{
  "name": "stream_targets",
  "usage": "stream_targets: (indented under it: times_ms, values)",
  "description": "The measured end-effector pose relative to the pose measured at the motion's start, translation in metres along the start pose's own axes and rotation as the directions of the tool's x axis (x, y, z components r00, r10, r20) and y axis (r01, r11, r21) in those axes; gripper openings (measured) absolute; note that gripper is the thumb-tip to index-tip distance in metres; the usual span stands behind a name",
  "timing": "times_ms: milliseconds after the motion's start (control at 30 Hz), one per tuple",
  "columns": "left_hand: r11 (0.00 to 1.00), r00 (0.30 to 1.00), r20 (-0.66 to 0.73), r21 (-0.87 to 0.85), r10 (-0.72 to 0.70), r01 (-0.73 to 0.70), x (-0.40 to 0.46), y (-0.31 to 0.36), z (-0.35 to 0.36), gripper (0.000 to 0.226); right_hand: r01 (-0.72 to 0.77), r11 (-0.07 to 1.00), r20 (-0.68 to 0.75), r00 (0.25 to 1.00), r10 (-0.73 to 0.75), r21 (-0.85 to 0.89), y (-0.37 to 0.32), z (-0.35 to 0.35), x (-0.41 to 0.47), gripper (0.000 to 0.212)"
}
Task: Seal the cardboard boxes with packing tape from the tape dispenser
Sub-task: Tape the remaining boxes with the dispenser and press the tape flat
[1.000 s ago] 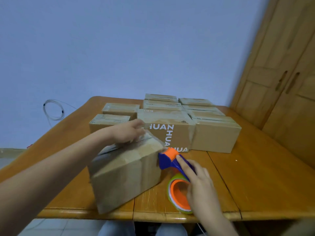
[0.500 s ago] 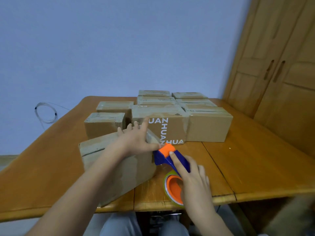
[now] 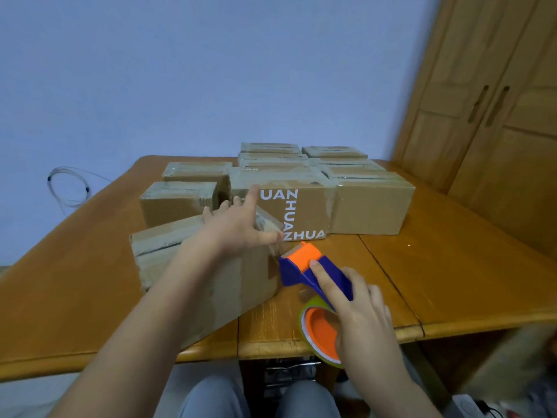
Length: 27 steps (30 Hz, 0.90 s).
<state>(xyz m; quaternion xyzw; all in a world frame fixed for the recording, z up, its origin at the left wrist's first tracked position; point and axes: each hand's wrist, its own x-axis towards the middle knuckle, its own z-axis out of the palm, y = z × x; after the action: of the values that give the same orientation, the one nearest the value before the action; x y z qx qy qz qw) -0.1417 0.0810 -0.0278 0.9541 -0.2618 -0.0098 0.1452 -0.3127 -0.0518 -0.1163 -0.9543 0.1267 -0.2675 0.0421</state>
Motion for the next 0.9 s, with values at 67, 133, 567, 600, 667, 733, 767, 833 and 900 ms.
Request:
stream_targets:
  times_ms: [67, 133, 567, 600, 667, 733, 767, 833, 900]
  values:
    - [1.000, 1.000, 0.000, -0.005, 0.002, -0.002, -0.001, 0.000, -0.001, 0.104, 0.009, 1.000, -0.010, 1.000, -0.009, -0.015, 0.001, -0.004, 0.001, 0.121]
    - [1.000, 1.000, 0.014, -0.025, -0.004, 0.004, -0.003, 0.002, -0.004, 0.102, 0.023, 0.999, -0.007, 1.000, -0.024, -0.039, 0.002, -0.009, 0.000, 0.117]
    - [0.999, 0.999, 0.021, -0.037, 0.040, -0.039, -0.004, -0.004, -0.005, 0.113, 0.117, 0.983, 0.298, 0.952, -0.070, -0.144, -0.024, -0.043, 0.021, 0.085]
    - [0.998, 0.999, 0.030, -0.044, 0.039, -0.038, -0.003, -0.004, -0.005, 0.118, 0.128, 0.978, 0.288, 0.955, -0.077, -0.163, -0.026, -0.046, 0.027, 0.081]
    - [0.998, 0.998, 0.040, -0.036, 0.044, -0.043, -0.002, -0.004, -0.005, 0.119, 0.144, 0.972, 0.297, 0.951, -0.083, -0.188, -0.028, -0.052, 0.037, 0.076]
    - [0.999, 0.998, 0.037, -0.023, 0.045, -0.045, 0.000, -0.004, -0.004, 0.112, 0.183, 0.953, 0.332, 0.938, -0.096, -0.243, -0.031, -0.058, 0.046, 0.072]
    - [0.999, 0.998, 0.033, -0.019, 0.046, -0.046, 0.000, -0.004, -0.003, 0.110, 0.208, 0.941, 0.345, 0.932, -0.109, -0.265, -0.031, -0.061, 0.051, 0.069]
    - [0.999, 0.998, 0.028, -0.006, 0.052, -0.051, 0.001, -0.004, -0.002, 0.106, 0.259, 0.923, 0.362, 0.921, -0.147, -0.284, -0.034, -0.069, 0.062, 0.062]
    - [0.998, 0.998, 0.017, 0.012, 0.053, -0.054, 0.002, -0.005, -0.002, 0.102, 0.307, 0.901, 0.375, 0.909, -0.181, -0.308, -0.041, -0.076, 0.071, 0.053]
